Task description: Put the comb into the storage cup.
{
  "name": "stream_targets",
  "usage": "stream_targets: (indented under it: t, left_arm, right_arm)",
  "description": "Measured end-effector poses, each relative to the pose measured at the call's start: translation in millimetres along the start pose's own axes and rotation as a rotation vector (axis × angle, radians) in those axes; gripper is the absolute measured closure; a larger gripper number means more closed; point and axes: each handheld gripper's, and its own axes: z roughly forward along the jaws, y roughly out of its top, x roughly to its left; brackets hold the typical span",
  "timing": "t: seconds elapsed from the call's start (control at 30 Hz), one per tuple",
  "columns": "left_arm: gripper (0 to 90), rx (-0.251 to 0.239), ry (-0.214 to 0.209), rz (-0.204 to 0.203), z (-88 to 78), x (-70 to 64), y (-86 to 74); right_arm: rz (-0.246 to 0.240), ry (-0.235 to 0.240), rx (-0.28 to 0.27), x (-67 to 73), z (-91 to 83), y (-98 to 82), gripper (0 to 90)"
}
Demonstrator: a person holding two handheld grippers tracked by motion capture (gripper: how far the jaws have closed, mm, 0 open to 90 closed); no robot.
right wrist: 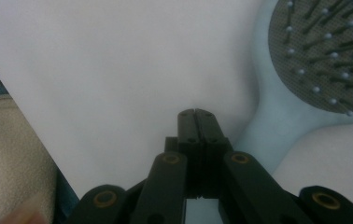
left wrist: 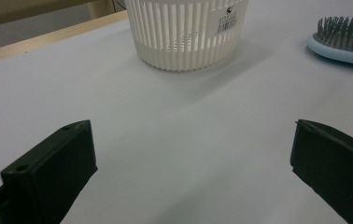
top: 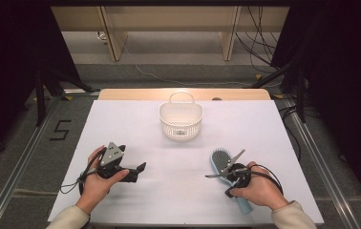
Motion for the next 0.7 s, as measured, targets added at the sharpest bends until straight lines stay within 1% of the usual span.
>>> stream_targets:
  t: [0.03, 0.1, 0.57, 0.7]
  left_arm:
    - [0.0, 0.0, 0.0, 0.0, 0.0, 0.0, 0.0]
    - [0.0, -0.001, 0.0, 0.002, 0.0, 0.1, 0.1]
    - [0.0, 0.0, 0.001, 0.004, 0.0, 0.1, 0.3]
    - [0.0, 0.0, 0.0, 0.0, 0.1, -0.1, 0.1]
  right_arm:
    - [-0.005, 0.004, 0.001, -1.6, -0.5, -1.1, 90.0]
    - [0.014, 0.006, -0.005, -2.7, -0.8, -2.7, 89.9]
    - [0.02, 0.007, -0.009, -2.4, -1.1, -4.1, 87.6]
    - [0.023, 0.011, -0.012, -2.1, -1.2, -4.1, 85.1]
